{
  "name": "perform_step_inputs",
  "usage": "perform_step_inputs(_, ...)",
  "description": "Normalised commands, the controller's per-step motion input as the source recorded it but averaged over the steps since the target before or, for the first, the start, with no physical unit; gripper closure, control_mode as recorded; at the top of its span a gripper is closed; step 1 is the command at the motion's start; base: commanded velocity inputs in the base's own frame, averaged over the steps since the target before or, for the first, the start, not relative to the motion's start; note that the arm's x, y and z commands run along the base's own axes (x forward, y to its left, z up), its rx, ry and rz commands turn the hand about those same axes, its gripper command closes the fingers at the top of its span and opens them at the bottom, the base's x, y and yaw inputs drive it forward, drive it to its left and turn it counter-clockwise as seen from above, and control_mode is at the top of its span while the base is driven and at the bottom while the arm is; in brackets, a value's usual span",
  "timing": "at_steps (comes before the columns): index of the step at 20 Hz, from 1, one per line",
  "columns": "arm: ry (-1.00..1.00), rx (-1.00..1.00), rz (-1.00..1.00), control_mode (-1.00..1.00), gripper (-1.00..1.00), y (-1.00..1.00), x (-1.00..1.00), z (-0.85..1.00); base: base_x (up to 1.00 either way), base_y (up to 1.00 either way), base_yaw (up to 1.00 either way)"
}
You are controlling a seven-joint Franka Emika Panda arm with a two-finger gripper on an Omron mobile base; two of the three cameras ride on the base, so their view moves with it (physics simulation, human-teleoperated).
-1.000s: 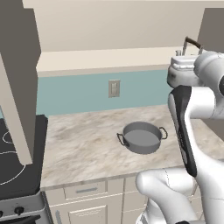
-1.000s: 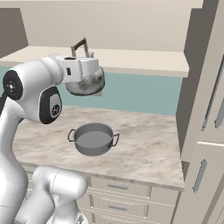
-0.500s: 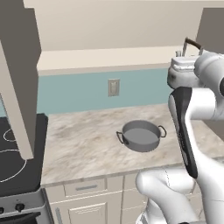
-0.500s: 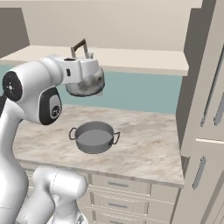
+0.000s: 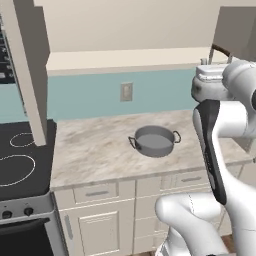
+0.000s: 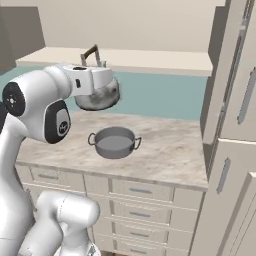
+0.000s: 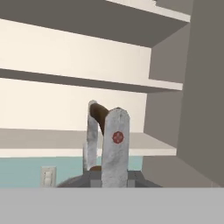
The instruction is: Pick the kettle from the cabinet and place it on a stove burner. Then pick the pot from the counter and place it on another stove burner. Finally, turn both burners on.
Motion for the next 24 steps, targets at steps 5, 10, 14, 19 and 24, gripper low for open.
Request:
perform_step_inputs(5,0.0,0.0,0.0,1.0,1.0,0.0,0.0,0.0,-0.55,0.31,0.0)
perform_step_inputs(10,0.0,0.0,0.0,1.0,1.0,0.0,0.0,0.0,-0.47,0.43,0.0)
perform_step_inputs(14,0.0,0.0,0.0,1.0,1.0,0.0,0.0,0.0,-0.4,0.5,-0.01)
perform_step_inputs(19,0.0,0.0,0.0,1.0,1.0,0.0,0.0,0.0,-0.45,0.45,-0.01)
perform_step_inputs(24,0.0,0.0,0.0,1.0,1.0,0.0,0.0,0.0,-0.55,0.46,-0.01)
